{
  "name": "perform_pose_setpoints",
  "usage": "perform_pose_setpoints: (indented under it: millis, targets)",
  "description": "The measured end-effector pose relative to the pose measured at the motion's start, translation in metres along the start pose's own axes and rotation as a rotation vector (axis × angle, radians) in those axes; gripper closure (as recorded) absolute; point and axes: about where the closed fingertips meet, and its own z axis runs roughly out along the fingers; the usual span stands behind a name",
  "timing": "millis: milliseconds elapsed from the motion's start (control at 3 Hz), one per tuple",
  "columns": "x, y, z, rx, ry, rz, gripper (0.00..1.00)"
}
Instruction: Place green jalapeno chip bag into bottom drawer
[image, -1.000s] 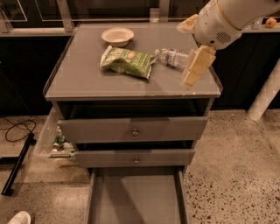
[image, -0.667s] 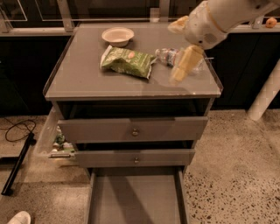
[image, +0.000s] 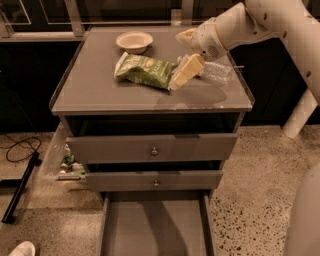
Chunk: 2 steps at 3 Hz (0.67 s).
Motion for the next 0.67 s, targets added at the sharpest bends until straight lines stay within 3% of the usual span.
perform_pose_setpoints:
  millis: [333,667]
  targets:
    - [0.013,-0.013,0.024,-0.004,-0.067,0.109,0.0]
    - [0.02,-0.022,0.043,-0.002,-0.072,0.18,0.0]
